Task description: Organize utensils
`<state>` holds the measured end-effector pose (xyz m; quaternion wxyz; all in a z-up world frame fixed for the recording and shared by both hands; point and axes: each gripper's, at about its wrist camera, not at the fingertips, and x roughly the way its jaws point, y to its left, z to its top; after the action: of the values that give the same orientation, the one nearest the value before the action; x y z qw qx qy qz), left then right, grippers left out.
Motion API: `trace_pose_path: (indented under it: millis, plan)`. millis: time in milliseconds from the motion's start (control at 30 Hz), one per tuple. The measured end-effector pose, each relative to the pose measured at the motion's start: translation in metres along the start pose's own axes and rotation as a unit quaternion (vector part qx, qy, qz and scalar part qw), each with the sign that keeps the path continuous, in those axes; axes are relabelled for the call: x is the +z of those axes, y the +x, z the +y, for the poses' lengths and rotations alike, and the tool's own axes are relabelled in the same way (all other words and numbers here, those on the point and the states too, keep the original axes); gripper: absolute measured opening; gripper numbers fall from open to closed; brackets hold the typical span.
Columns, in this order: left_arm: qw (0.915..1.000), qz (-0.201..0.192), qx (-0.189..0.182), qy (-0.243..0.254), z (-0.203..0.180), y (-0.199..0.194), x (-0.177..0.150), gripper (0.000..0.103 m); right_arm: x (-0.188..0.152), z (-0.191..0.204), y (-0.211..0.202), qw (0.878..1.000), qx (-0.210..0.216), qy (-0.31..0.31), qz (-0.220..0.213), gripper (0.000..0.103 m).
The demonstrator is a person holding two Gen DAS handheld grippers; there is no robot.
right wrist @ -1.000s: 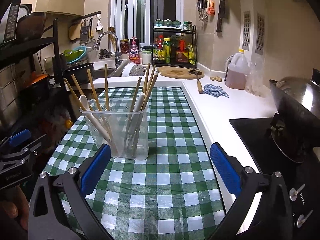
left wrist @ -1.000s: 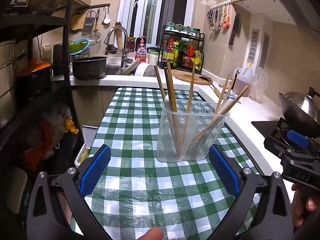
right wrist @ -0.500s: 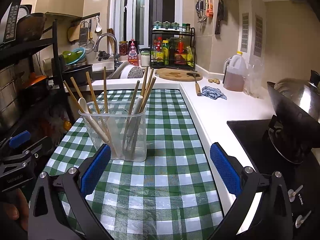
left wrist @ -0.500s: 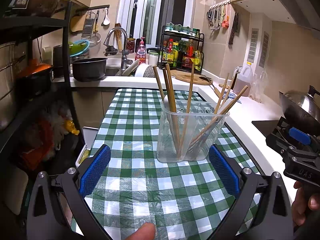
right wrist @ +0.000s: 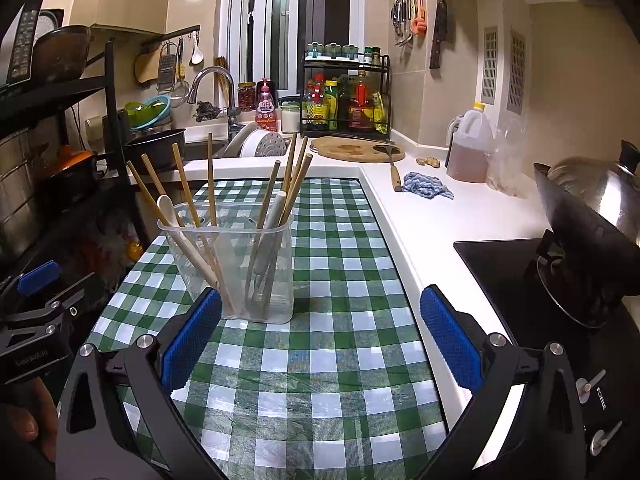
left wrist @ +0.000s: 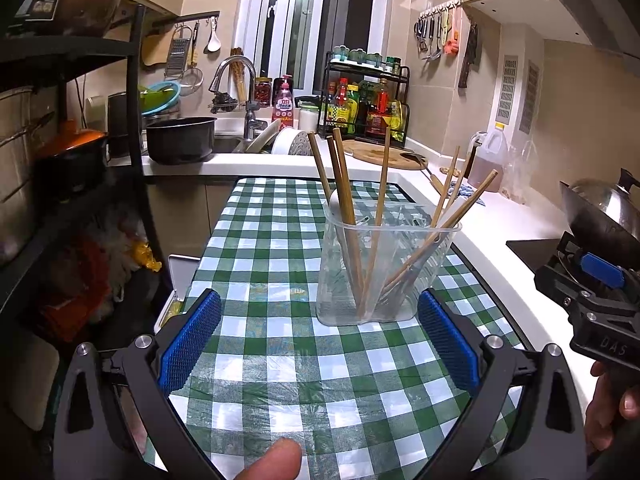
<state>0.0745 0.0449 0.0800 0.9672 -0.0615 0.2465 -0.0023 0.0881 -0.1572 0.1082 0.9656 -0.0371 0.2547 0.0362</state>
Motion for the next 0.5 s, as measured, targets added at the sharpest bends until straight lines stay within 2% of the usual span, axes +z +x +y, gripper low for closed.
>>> trace_pose_path:
  millis: [500]
  plan:
    - [1.0,-0.006,0.003,0.004,-0.001,-0.0028,0.0017,0.095,0.0003,0.0003,-0.0013,1.0,0.0,-0.003,-0.003,0.098]
